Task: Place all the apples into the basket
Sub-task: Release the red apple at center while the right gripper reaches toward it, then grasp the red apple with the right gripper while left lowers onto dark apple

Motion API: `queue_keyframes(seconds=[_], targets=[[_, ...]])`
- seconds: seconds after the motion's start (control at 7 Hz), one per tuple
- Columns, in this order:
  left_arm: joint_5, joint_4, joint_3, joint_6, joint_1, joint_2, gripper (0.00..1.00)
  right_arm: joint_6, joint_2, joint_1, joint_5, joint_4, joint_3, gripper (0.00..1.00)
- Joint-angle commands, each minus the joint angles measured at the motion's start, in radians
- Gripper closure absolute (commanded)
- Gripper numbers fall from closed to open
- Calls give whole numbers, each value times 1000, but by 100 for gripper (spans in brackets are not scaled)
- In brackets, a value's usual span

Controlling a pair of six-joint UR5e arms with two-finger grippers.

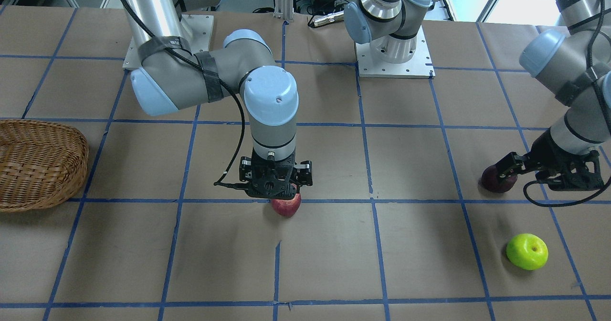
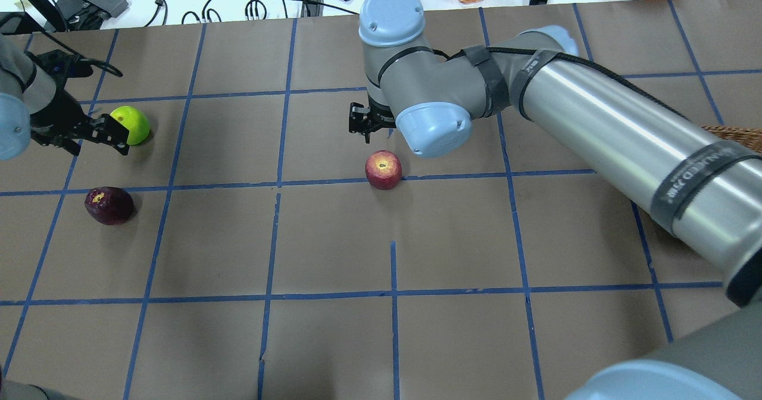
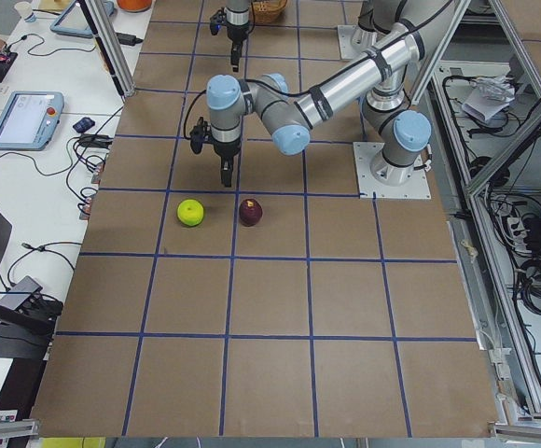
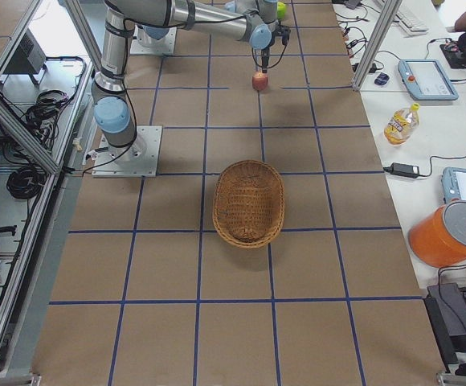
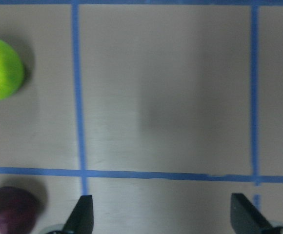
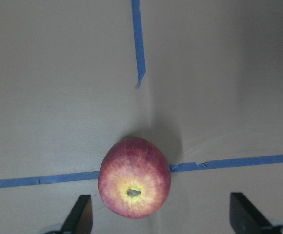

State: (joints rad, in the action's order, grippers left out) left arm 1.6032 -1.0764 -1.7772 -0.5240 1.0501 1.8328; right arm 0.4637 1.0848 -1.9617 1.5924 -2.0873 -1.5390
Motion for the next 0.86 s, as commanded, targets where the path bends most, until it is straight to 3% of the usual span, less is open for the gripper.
queue_keyframes(seconds=[0.0,0.43,0.57,0.71], targets=[[4,38,-40,-34,-44,35,0,1,-63,-22,11,-19,0,0],[4,77,-80,-25,-47,83,0,4,-118,-26,11,-85,-18,1],[6,93,-85,-19,-48,95,0,-2,-123,-26,11,-102,-24,10],[6,95,-97,-18,-50,109,0,-4,-123,-26,11,-103,-24,25]])
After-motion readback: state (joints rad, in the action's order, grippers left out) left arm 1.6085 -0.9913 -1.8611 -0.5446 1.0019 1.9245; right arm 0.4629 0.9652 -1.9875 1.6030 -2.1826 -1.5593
